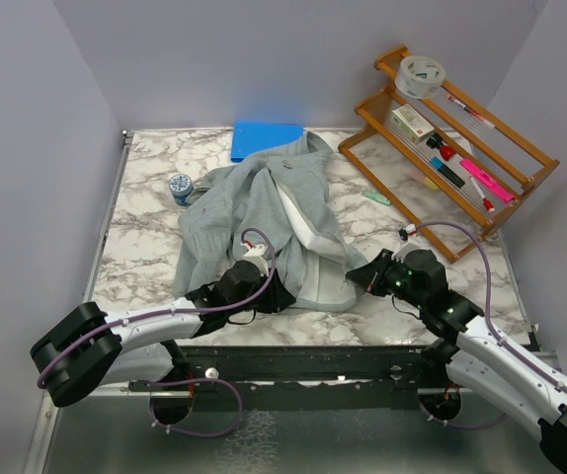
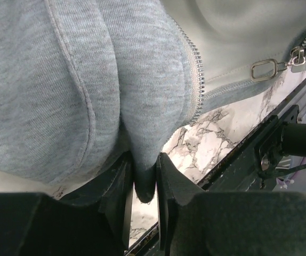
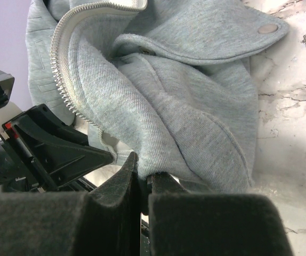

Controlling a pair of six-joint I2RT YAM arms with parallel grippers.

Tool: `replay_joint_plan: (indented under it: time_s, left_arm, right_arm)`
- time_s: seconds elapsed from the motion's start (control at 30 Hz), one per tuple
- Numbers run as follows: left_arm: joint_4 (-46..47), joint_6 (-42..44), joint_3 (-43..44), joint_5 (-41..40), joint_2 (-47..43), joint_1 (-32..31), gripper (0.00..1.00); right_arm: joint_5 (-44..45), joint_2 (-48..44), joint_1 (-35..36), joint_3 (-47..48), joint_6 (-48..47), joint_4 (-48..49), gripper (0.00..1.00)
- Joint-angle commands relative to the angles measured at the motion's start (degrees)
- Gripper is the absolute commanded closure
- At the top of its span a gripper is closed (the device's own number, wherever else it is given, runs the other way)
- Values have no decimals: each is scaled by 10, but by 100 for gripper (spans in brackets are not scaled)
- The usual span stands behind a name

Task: Zip up the jacket
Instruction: Pick up the jacket from the center of the board.

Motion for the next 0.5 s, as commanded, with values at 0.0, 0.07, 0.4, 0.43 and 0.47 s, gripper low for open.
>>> replay_joint_plan:
  time_s: [0.0,0.07,0.4,0.43,0.47]
  left_arm:
    - [7,4,8,7,1,3,76]
    - [7,4,9,7,0,3,75]
    - [7,2,14,3,0,3,67]
    - [7,2,15,2,0,3,67]
    - [7,0,14,1,1,3,68]
  right_arm:
    - [-6,-4,-2,-9,2,1,100]
    - [-6,-4,-2,-9,2,1,100]
    - [-7,-3,-1,-9,1,2,100]
    - [-7,-3,-2,-10,1,2,100]
    - [-7,-4,-2,-10,1,1,100]
